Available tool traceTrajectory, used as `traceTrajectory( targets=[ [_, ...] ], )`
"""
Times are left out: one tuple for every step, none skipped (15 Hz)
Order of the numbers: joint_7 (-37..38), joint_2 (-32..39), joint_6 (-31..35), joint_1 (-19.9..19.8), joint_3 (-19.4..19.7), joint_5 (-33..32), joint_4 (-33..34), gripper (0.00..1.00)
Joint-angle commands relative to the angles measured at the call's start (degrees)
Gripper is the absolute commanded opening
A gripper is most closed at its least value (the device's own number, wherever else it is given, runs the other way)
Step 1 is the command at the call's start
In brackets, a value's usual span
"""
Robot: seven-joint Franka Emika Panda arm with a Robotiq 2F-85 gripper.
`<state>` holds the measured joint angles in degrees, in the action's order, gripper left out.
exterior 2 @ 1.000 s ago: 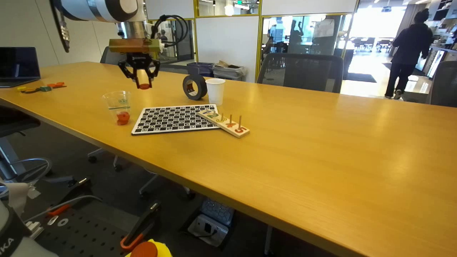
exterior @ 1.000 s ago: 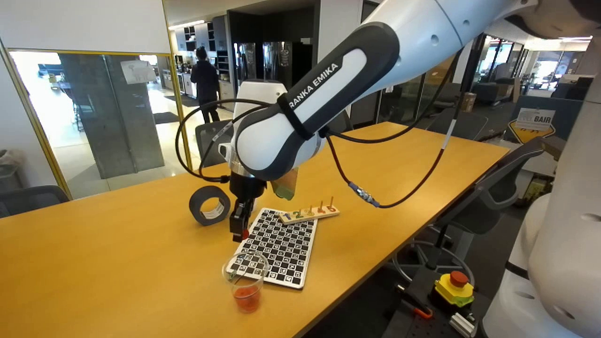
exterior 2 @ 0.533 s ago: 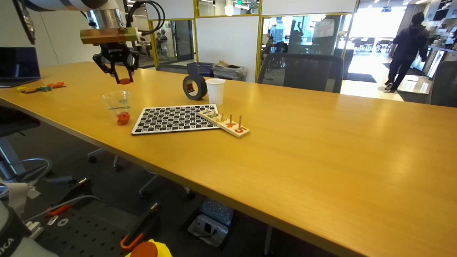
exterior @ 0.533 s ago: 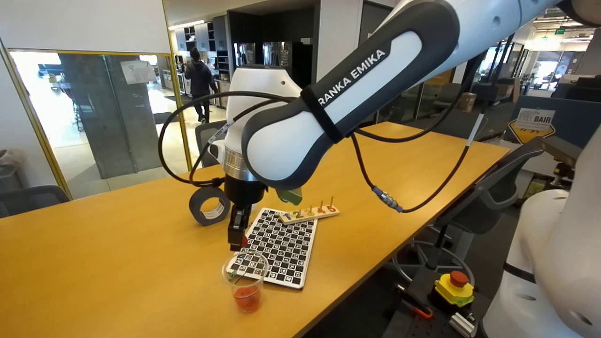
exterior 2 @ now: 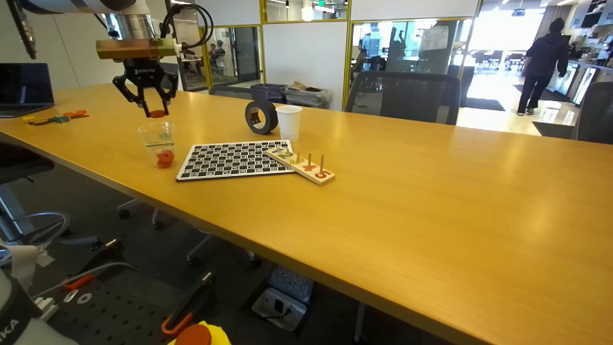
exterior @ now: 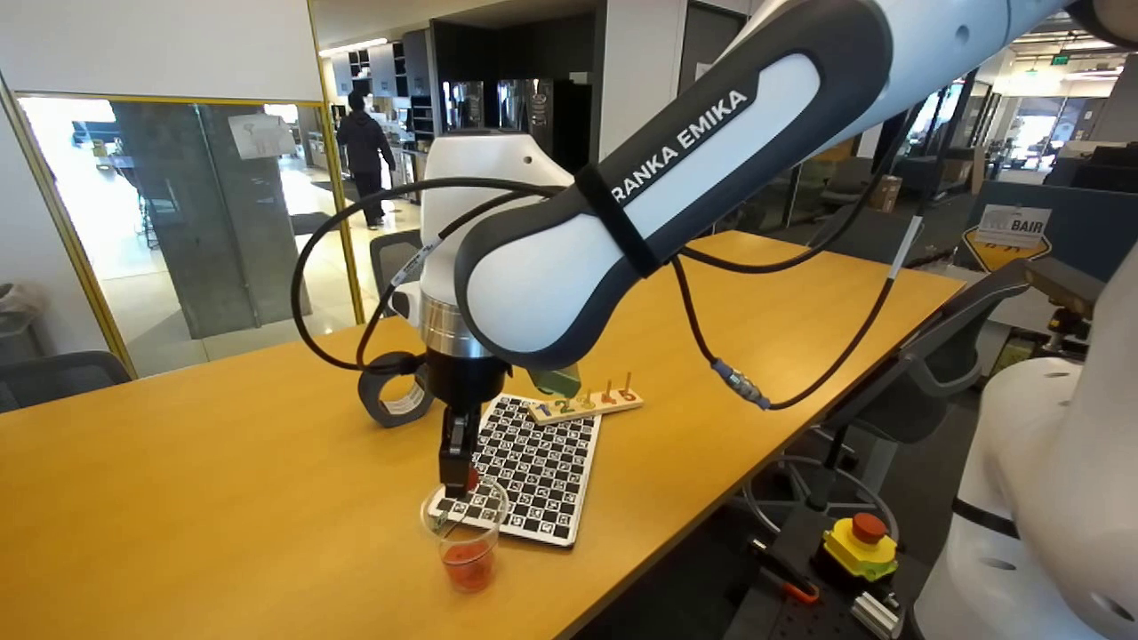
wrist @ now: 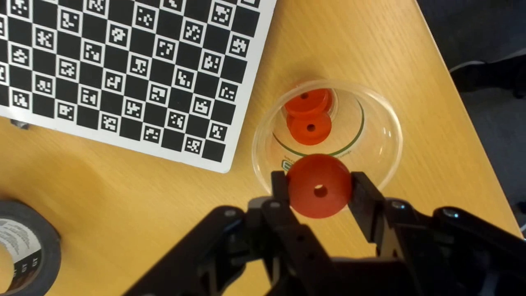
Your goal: Pick up the orange tokens from the table and put them in the colourless cup. Pick up the blue token and put it in the white cup.
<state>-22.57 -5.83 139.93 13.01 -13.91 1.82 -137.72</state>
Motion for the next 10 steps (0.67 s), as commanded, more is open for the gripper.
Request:
traceTrajectory(
  targets=[
    [-3.81, -0.29, -1.16, 1.06, 1.32, 3.28, 0.31, 0.21],
    [-5.05, -0.01, -1.20, 1.10, 1.49, 4.28, 0.40, 0.21],
    [-6.02, 0.24, -1.22, 1.08, 1.63, 5.10, 0.52, 0.21],
    [-7.17, 0.44, -1.31, 1.05, 1.81, 6.01, 0.64, 0.21],
    [-8.05, 0.63, -1.35, 1.00, 1.98, 6.89, 0.74, 0.21],
    [-8.37, 0.71, -1.31, 0.90, 2.10, 7.62, 0.72, 0.41],
    [-7.82, 0.61, -1.07, 0.67, 2.21, 7.67, 0.60, 0.66],
    [-7.62, 0.65, -0.96, 0.53, 2.39, 7.94, 0.62, 0.67],
    [-7.00, 0.63, -0.90, 0.28, 2.65, 7.69, 0.70, 0.73],
    [-6.88, 0.64, -1.00, 0.14, 2.92, 7.59, 0.79, 0.81]
  ],
)
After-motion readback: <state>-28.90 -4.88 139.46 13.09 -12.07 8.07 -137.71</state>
